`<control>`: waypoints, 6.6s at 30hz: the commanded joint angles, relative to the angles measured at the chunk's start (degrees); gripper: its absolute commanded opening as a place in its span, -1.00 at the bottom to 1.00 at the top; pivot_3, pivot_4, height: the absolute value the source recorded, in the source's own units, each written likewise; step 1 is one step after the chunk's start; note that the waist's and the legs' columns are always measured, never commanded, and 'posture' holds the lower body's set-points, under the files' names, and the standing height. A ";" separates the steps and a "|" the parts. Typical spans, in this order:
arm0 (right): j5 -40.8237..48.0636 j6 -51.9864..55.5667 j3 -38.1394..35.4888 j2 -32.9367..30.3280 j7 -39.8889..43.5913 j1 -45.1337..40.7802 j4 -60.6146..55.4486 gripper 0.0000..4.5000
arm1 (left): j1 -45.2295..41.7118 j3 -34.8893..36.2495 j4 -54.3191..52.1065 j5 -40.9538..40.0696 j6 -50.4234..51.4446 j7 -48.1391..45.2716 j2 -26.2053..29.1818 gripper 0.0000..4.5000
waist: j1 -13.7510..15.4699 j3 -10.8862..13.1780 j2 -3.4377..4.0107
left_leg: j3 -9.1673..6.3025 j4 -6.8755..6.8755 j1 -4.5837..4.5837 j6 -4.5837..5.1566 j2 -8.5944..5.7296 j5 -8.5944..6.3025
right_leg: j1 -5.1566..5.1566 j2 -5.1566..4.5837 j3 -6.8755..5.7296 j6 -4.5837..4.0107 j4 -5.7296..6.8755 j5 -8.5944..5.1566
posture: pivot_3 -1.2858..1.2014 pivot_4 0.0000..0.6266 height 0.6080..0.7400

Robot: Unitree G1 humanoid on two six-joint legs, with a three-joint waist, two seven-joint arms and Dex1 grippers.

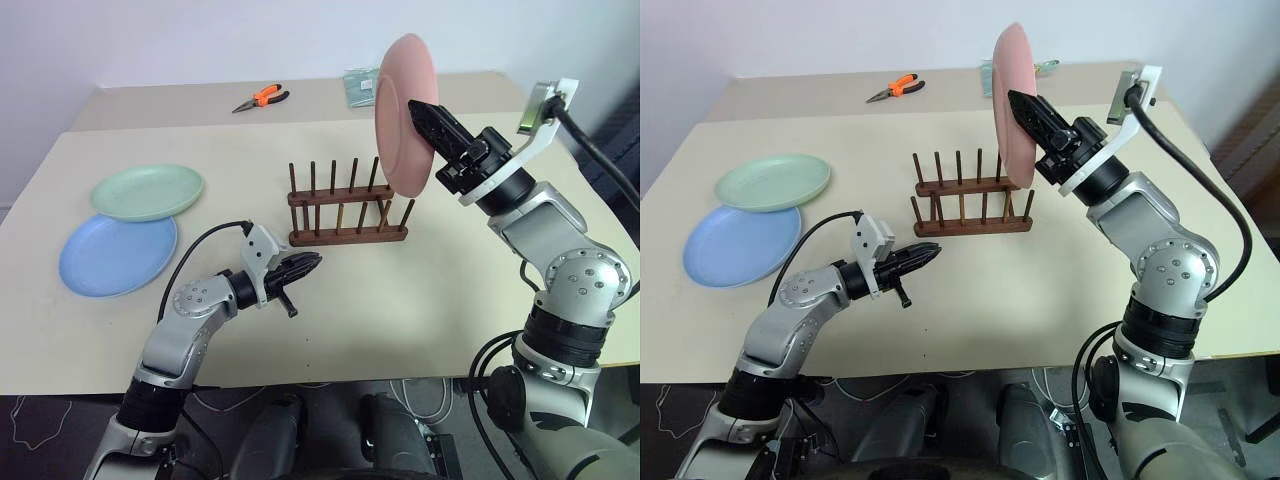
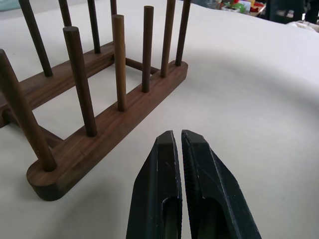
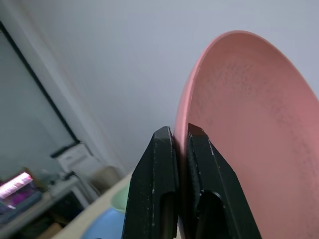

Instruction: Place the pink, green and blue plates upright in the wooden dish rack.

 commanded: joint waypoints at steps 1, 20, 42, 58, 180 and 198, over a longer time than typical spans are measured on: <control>1.79 -1.66 -1.27 0.66 -1.76 -0.56 2.16 -0.97 | -0.16 0.60 -2.28 -0.83 0.11 0.36 0.18 -0.92 | -0.01 0.00 0.00 | 0.01 0.01 0.00 0.00 0.00 0.00 | 0.00 0.00 0.00 0.00 0.00 0.00 | 0.03 -0.52 0.98; -30.81 -21.05 10.58 -17.39 11.10 -2.33 6.64 1.00 | -3.11 11.09 0.19 -2.90 0.97 10.11 -0.93 0.37 | 0.01 0.01 0.00 | 0.13 0.00 -0.02 0.00 -0.01 0.01 | -0.13 0.00 0.06 0.02 0.12 -0.01 | 0.03 -0.52 0.98; -47.10 -29.95 30.11 -12.85 26.39 -3.15 -6.40 1.00 | -20.31 52.90 7.39 -15.41 15.34 66.87 -13.47 0.80 | 1.10 0.21 -1.02 | 0.00 0.24 -0.10 -0.43 -0.08 0.23 | -0.09 0.02 0.04 0.19 0.20 0.11 | 0.03 -0.52 0.98; -50.90 -28.40 31.49 -10.98 25.13 1.05 -10.53 1.00 | -25.42 50.74 24.07 -19.52 14.00 59.78 -6.50 -0.98 | 0.02 0.21 -1.06 | -0.02 0.21 -0.07 -0.45 -0.03 0.24 | -0.11 0.06 0.05 0.14 0.26 0.14 | 0.03 -0.52 0.98; -65.83 -46.00 44.90 -2.90 29.15 -8.04 5.03 0.99 | -4.22 51.42 3.91 1.97 19.62 64.27 -3.29 1.00 | -1.02 0.14 -1.08 | 0.30 0.05 0.05 -0.46 0.28 0.24 | -0.40 0.58 0.73 -0.12 0.29 0.37 | 0.03 -0.52 0.98; -70.37 -48.18 44.34 -1.67 29.51 -8.14 6.58 1.00 | -9.60 40.83 -5.90 -7.20 16.92 51.70 -3.87 -0.98 | -0.78 0.13 -1.24 | 0.28 0.04 0.11 -0.54 0.31 0.27 | -0.32 0.64 0.74 -0.17 0.27 0.41 | 0.03 -0.52 0.98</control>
